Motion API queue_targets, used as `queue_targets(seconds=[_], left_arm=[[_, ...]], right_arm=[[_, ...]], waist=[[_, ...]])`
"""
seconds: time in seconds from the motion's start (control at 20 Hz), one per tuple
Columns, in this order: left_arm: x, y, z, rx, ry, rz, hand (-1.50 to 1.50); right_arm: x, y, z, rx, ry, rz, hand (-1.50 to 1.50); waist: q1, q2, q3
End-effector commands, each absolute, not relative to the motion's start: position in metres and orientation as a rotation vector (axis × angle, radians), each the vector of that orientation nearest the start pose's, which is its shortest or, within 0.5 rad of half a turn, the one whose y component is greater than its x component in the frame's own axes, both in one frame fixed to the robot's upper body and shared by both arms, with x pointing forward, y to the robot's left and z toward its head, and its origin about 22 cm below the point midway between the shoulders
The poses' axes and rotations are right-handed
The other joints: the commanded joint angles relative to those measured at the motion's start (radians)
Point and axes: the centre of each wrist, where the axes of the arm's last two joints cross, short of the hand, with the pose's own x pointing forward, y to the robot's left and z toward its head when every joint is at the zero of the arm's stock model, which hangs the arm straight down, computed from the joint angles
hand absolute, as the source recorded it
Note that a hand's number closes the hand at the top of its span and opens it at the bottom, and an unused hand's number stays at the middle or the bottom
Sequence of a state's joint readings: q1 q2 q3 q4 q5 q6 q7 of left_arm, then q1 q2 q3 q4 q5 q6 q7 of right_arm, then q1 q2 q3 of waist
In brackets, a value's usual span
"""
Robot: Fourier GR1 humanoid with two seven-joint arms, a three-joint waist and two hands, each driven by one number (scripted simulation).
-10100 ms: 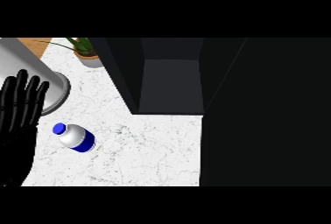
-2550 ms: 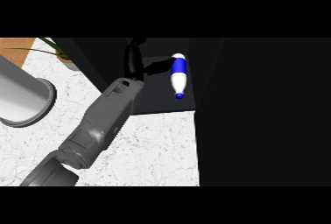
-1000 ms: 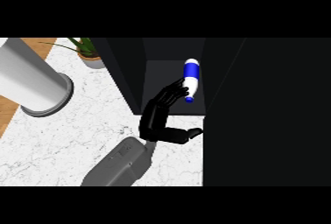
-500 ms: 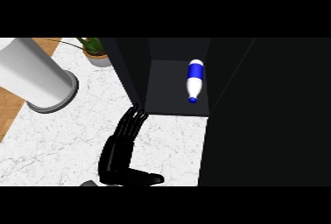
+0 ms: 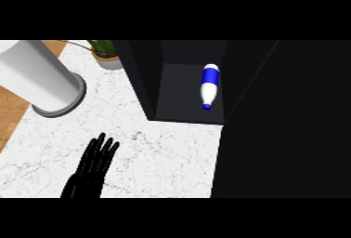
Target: Pick up the bottled water, place it into the cabinet and close the cabinet
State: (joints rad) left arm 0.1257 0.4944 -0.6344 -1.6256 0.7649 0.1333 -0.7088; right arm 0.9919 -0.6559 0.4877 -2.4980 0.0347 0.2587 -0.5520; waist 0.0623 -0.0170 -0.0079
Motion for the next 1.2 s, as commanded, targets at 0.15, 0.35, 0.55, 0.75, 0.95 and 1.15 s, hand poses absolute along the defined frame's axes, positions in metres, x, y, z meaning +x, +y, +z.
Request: queue_targets(seconds=[0.15,0.35,0.55,0.75,0.95,1.15], left_arm=[[0.134,0.279,-0.017,-0.45,-1.826,0.108,-1.5],[0.12,0.3,-0.012,-0.48,-1.832,0.089,-1.5],[0.11,0.32,-0.009,-0.502,-1.806,0.072,-1.5],[0.116,0.329,0.001,-0.506,-1.833,0.067,-1.5],[0.119,0.338,0.005,-0.533,-1.821,0.026,-1.5],[0.125,0.346,0.01,-0.53,-1.845,0.034,-1.5]], right_arm=[[0.029,-0.214,0.162,0.615,-1.864,0.79,1.5],[0.031,-0.204,0.156,0.654,-1.81,0.746,1.5],[0.036,-0.197,0.156,0.695,-1.758,0.751,1.5],[0.052,-0.194,0.153,0.718,-1.765,0.918,1.5],[0.067,-0.188,0.146,0.725,-1.736,1.022,1.5],[0.079,-0.182,0.138,0.719,-1.703,1.052,1.5]], waist=[[0.009,0.007,-0.002],[0.025,0.016,-0.004],[0.035,0.027,-0.003],[0.077,0.033,-0.004],[0.096,0.041,-0.008],[0.103,0.047,-0.011]])
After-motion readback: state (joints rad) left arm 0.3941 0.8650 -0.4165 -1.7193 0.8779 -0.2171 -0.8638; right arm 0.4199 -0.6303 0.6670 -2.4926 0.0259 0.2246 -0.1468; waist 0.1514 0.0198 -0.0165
